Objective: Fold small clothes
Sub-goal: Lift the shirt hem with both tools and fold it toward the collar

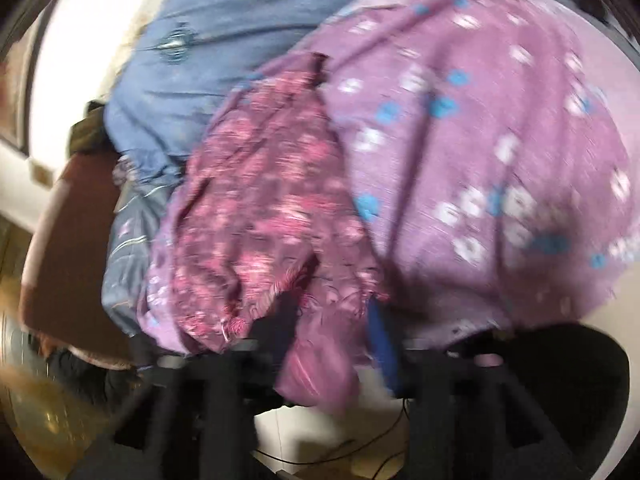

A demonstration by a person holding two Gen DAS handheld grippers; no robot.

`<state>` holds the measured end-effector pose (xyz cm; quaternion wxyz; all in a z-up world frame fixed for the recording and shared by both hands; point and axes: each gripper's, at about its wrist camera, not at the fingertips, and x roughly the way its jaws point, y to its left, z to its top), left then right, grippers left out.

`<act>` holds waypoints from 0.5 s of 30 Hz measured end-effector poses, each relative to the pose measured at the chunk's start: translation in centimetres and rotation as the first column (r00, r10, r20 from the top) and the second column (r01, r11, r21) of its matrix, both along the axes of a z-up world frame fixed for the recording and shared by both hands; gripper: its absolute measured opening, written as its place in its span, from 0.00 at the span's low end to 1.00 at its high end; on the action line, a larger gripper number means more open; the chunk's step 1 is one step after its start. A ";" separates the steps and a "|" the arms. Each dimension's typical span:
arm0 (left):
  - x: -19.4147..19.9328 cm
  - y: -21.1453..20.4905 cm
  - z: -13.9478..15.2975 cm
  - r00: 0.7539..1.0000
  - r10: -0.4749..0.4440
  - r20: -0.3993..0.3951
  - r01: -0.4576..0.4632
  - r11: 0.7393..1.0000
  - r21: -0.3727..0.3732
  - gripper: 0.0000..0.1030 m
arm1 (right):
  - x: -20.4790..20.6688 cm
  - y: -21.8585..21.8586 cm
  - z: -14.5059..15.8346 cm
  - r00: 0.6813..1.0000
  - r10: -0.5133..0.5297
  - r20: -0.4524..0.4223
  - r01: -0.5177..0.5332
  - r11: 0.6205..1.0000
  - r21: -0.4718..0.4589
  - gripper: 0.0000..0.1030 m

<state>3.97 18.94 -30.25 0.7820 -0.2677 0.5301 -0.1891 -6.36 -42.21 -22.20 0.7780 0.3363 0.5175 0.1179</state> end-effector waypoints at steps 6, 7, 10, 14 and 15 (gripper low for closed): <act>-2.0 0.3 2.0 0.989 -0.066 0.135 0.079 0.992 -0.094 0.07 | -0.1 -0.7 -0.8 1.000 -0.005 0.008 0.005 1.000 0.017 0.60; -2.2 0.8 1.9 0.988 -0.070 0.141 0.085 0.991 -0.102 0.07 | 0.0 -0.5 -1.0 1.000 -0.004 0.011 0.003 1.000 0.015 0.61; -2.5 1.1 1.7 0.986 -0.074 0.152 0.090 0.991 -0.103 0.07 | 0.7 0.8 -1.9 1.000 0.024 -0.004 -0.024 1.000 -0.004 0.61; -2.1 0.6 0.4 0.994 -0.057 0.095 0.065 0.994 -0.086 0.12 | 2.3 2.7 -4.4 0.998 0.053 -0.036 -0.058 0.990 -0.131 0.62; -1.9 0.7 0.4 0.996 -0.049 0.078 0.055 0.995 -0.082 0.20 | 2.7 3.2 -5.2 0.997 0.063 -0.055 -0.071 0.983 -0.170 0.62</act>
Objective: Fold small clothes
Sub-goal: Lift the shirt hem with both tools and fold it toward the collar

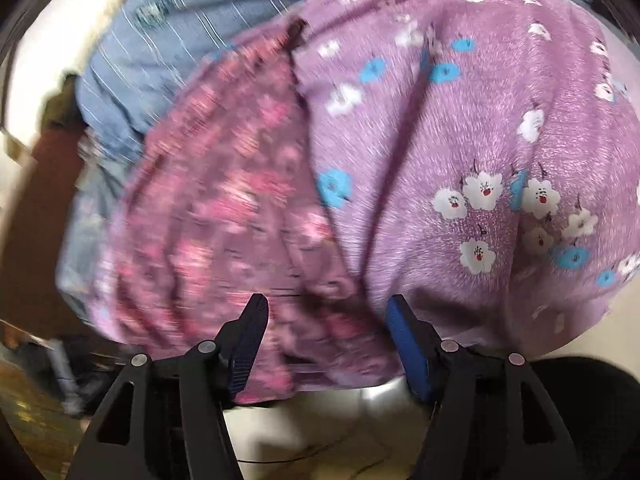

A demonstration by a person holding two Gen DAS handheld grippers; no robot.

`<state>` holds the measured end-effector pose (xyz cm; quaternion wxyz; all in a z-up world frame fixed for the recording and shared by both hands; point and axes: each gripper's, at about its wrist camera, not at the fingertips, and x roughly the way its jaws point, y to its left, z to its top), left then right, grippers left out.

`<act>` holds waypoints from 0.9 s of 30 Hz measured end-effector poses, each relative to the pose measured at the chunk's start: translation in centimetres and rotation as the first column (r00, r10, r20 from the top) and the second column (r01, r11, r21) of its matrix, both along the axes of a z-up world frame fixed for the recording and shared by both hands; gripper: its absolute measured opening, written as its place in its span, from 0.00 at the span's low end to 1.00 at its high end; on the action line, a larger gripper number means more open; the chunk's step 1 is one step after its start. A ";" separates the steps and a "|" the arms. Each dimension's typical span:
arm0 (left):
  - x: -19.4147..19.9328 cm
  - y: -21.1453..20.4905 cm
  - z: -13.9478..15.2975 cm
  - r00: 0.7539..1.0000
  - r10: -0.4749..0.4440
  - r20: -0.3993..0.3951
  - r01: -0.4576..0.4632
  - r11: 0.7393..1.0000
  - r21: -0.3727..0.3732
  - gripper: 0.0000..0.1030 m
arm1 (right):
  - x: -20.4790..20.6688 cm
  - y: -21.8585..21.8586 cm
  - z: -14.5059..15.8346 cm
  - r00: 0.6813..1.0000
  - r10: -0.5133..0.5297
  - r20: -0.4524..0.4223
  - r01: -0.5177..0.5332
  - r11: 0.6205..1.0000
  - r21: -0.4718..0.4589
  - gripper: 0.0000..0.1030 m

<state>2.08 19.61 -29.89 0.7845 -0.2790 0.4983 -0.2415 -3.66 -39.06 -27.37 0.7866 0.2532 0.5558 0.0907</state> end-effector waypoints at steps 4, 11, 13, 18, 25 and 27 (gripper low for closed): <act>0.9 0.6 -0.7 0.996 0.054 -0.077 -0.055 0.998 -0.010 0.54 | 0.7 2.1 -2.5 0.995 0.055 -0.089 -0.056 0.998 -0.005 0.65; 2.6 -1.3 -1.0 0.994 0.070 -0.080 -0.066 0.996 0.055 0.28 | 0.6 5.4 -3.2 0.986 0.151 -0.076 -0.159 0.980 -0.119 0.66; 2.4 -1.5 -0.8 0.996 0.049 -0.072 -0.042 0.994 0.100 0.15 | 0.5 5.6 -3.2 0.981 0.179 -0.075 -0.186 0.976 -0.112 0.23; 1.6 -1.0 0.1 0.997 0.043 -0.068 -0.036 0.994 0.099 0.06 | -1.5 5.8 -1.7 0.972 0.208 -0.112 -0.223 0.964 -0.148 0.06; -0.9 1.6 5.7 0.999 -0.016 0.046 0.018 0.998 -0.058 0.05 | -4.0 2.8 5.8 0.975 0.218 0.027 -0.220 0.973 0.067 0.05; -1.4 2.8 7.8 0.996 -0.023 0.089 0.031 0.995 -0.090 0.05 | -3.9 2.3 8.0 0.971 0.223 0.089 -0.232 0.966 0.116 0.05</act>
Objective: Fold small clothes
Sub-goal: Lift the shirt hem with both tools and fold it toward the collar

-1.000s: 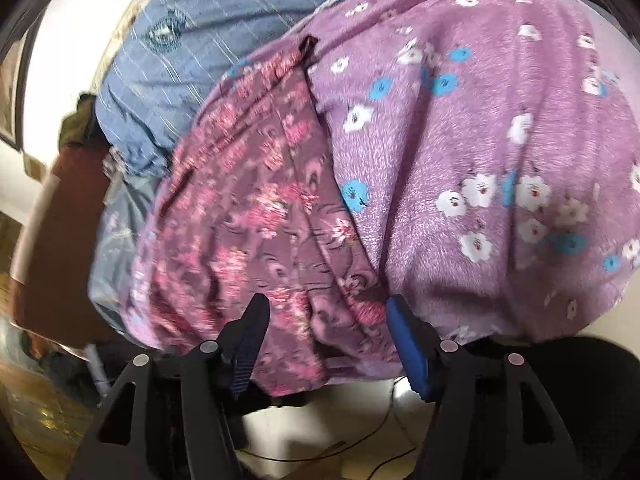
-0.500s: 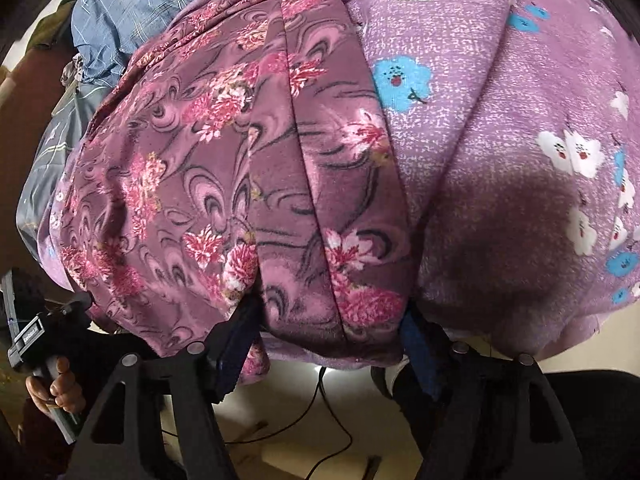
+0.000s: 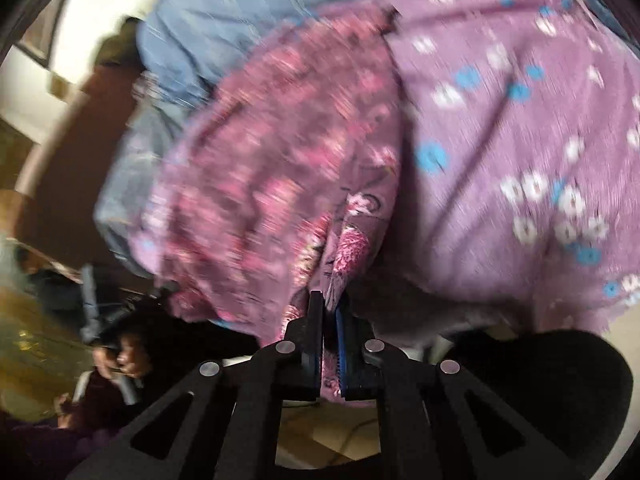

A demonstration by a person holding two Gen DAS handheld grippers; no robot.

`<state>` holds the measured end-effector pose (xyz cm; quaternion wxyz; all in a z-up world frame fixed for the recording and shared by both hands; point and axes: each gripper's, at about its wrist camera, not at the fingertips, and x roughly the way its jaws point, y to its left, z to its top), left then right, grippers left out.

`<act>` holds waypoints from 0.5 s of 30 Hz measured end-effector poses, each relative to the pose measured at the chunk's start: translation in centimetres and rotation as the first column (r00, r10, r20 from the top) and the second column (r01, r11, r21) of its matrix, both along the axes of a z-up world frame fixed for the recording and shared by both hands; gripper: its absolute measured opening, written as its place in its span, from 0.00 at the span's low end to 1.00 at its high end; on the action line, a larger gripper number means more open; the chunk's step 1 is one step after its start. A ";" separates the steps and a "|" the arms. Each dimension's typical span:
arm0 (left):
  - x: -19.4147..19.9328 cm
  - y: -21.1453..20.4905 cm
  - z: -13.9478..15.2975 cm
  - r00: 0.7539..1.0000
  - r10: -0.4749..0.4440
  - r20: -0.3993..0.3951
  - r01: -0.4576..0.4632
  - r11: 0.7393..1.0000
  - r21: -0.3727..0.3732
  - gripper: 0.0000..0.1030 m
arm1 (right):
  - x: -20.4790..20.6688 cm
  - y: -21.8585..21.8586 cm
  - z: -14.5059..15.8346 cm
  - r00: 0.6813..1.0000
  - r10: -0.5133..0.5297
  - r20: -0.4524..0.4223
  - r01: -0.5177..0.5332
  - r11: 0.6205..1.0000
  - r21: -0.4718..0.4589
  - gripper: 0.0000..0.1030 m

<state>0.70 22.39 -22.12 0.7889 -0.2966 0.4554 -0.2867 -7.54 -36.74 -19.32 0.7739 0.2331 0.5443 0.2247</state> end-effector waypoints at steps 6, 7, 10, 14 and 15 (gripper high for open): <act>0.3 4.7 4.5 0.990 0.079 0.120 -0.064 0.990 -0.126 0.03 | 0.8 -1.4 2.9 0.994 -0.022 0.110 -0.002 0.975 0.220 0.05; 0.3 5.2 4.5 0.988 0.091 0.128 -0.077 0.990 -0.115 0.03 | 1.2 -1.0 2.5 0.995 -0.029 0.093 0.006 0.971 0.238 0.05; 1.5 4.8 3.6 0.988 0.121 0.095 -0.116 0.992 -0.052 0.03 | 2.3 0.0 2.1 0.997 -0.025 0.076 0.005 0.968 0.252 0.05; 1.6 3.7 1.6 0.983 0.185 0.002 -0.184 0.981 0.061 0.17 | 2.8 1.1 2.3 0.995 0.002 0.096 -0.024 0.974 0.224 0.05; 1.4 3.6 0.4 0.975 0.217 -0.042 -0.212 0.972 0.099 0.39 | 3.0 1.1 2.3 0.996 0.001 0.094 -0.023 0.972 0.232 0.05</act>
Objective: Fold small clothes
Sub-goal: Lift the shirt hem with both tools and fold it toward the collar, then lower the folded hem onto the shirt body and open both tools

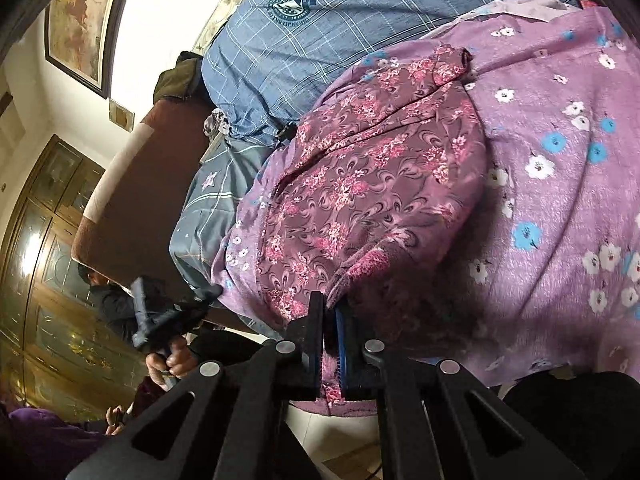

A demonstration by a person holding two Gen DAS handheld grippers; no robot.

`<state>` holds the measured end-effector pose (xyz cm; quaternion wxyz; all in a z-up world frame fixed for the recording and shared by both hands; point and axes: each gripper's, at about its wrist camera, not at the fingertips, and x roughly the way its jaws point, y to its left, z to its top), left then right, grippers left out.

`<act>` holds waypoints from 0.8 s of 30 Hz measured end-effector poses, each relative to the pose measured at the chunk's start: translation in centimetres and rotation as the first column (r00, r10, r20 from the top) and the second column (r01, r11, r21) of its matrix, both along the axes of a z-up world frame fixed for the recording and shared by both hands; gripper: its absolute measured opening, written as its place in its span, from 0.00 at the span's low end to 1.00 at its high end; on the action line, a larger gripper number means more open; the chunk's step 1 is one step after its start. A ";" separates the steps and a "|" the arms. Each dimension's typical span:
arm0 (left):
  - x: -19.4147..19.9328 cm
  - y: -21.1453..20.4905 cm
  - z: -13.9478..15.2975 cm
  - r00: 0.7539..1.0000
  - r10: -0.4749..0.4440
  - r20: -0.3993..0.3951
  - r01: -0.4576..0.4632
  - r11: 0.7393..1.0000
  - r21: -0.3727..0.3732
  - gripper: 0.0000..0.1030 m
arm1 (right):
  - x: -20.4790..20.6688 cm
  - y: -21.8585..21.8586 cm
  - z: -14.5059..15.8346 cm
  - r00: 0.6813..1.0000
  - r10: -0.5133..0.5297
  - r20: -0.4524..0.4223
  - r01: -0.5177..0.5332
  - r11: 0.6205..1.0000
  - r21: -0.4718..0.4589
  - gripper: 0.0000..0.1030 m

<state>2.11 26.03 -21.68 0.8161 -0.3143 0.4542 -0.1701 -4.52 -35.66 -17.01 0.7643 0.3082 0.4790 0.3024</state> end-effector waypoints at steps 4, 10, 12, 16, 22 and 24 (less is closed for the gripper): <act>-0.6 -0.1 -2.3 0.991 0.064 -0.117 -0.064 0.998 0.001 0.53 | 0.3 -1.3 0.8 0.999 -0.031 0.038 0.028 0.998 0.057 0.05; 0.7 -2.4 -3.8 0.991 0.053 -0.125 -0.051 0.999 0.019 0.51 | 0.7 -2.5 1.3 0.995 -0.070 0.067 0.064 0.994 0.089 0.05; 1.2 -3.5 -4.5 0.989 0.028 -0.142 -0.023 0.999 0.039 0.33 | 0.7 -2.3 0.5 0.996 -0.073 0.042 0.069 0.994 0.087 0.05; 1.9 -4.8 -5.9 0.982 -0.009 -0.188 0.020 0.998 0.052 0.26 | 0.3 -2.0 -0.1 0.996 -0.079 0.028 0.076 0.992 0.097 0.05; 2.8 -4.8 -8.0 0.957 0.012 -0.291 0.002 0.999 0.049 0.50 | -0.1 -3.1 0.8 0.993 -0.103 0.057 0.097 0.990 0.100 0.05; 3.2 -5.6 -8.7 0.947 0.006 -0.320 0.001 1.000 0.021 0.50 | -0.2 -3.5 0.8 0.992 -0.115 0.057 0.109 0.989 0.101 0.05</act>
